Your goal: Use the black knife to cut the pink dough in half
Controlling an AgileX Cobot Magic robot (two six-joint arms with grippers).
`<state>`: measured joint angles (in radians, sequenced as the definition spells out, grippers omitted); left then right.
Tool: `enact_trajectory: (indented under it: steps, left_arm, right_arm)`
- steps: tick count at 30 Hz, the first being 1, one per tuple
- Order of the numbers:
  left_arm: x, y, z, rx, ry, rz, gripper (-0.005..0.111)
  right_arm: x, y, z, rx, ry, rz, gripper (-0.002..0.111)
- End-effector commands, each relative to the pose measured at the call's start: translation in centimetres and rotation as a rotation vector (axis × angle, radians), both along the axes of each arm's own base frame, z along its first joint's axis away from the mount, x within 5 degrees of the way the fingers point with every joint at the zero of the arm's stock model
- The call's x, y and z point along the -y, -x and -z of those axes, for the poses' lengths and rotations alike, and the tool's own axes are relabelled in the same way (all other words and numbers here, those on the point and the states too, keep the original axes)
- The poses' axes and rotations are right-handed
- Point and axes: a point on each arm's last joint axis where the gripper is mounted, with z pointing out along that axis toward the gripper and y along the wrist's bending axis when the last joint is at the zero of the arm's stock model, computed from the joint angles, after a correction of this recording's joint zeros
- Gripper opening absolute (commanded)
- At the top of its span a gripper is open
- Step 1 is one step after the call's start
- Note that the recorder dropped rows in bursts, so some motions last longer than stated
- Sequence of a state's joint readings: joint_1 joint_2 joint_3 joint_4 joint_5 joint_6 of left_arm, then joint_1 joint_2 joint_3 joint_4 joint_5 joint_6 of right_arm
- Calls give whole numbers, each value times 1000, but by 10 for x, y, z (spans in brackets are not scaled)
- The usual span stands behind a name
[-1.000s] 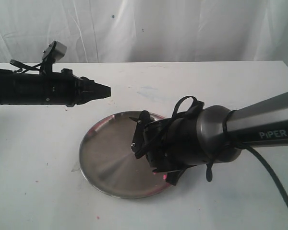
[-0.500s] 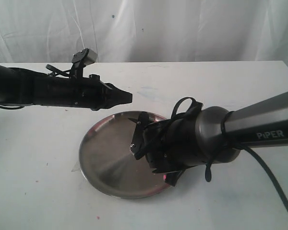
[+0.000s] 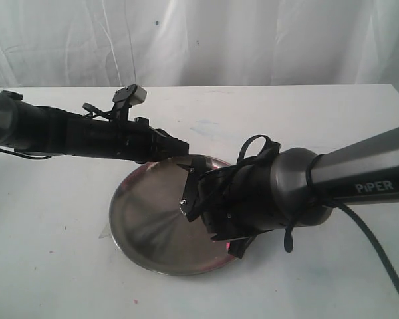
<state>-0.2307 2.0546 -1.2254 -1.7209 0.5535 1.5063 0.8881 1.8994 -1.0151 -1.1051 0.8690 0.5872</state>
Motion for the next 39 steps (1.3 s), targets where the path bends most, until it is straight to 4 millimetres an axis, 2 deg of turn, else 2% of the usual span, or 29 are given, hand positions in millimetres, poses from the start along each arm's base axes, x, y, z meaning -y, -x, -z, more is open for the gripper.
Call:
enact_trajectory:
  steps: [1,9,21,39]
  left_arm:
    - [3,-4,-6,24,19,-5,0]
    - [15,-1,8,-7,-2,14,0]
    - [16,-2,32,-60,-32,4,0]
    - [15,-3,39,-72,-47,-1,0]
  right_arm:
    - [0,0,0,9,6,-11,0]
    - [0,0,0,8,4,-12,0]
    - [0,0,0,7,7,-15,0]
    - [3,-3,-5,27,99,-45,0]
